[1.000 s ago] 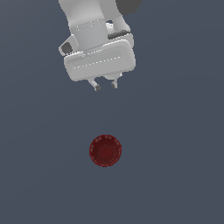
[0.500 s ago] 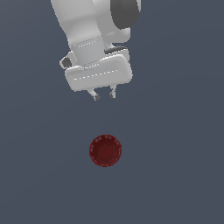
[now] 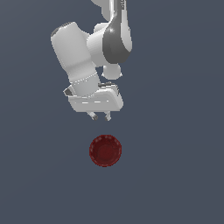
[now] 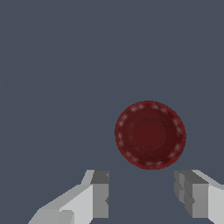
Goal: Pick up the object and move it to a goal position.
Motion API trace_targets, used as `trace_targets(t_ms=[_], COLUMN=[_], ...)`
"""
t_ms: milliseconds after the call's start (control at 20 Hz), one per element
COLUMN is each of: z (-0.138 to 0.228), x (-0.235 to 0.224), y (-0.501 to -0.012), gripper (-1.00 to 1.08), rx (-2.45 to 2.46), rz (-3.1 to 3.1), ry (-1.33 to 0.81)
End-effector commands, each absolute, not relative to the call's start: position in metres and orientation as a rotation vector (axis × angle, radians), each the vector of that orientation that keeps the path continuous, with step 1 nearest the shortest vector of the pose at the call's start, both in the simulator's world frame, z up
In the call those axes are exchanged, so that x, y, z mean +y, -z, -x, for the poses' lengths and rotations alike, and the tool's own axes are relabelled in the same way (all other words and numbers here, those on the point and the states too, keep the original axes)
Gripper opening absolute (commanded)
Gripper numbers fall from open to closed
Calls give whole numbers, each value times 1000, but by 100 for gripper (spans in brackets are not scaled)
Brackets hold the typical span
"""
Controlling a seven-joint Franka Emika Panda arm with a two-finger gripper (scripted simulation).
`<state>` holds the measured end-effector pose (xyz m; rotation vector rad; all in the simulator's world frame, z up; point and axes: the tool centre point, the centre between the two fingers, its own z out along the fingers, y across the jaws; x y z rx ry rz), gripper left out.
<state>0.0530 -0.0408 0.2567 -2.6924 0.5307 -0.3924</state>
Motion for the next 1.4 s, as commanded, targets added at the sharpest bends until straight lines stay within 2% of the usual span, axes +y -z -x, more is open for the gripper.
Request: trace_targets(t_ms=[0, 350, 650, 950, 1350], z=[-58, -59, -52, -46, -45], x=[-47, -65, -75, -80, -90], y=[-225, -142, -94, -69, -61], gripper=[28, 28, 28, 28, 28], rx=[603, 800, 916, 976, 1055], rz=[2665, 2606, 2580, 2570, 2527], ry=[391, 386, 380, 375, 392])
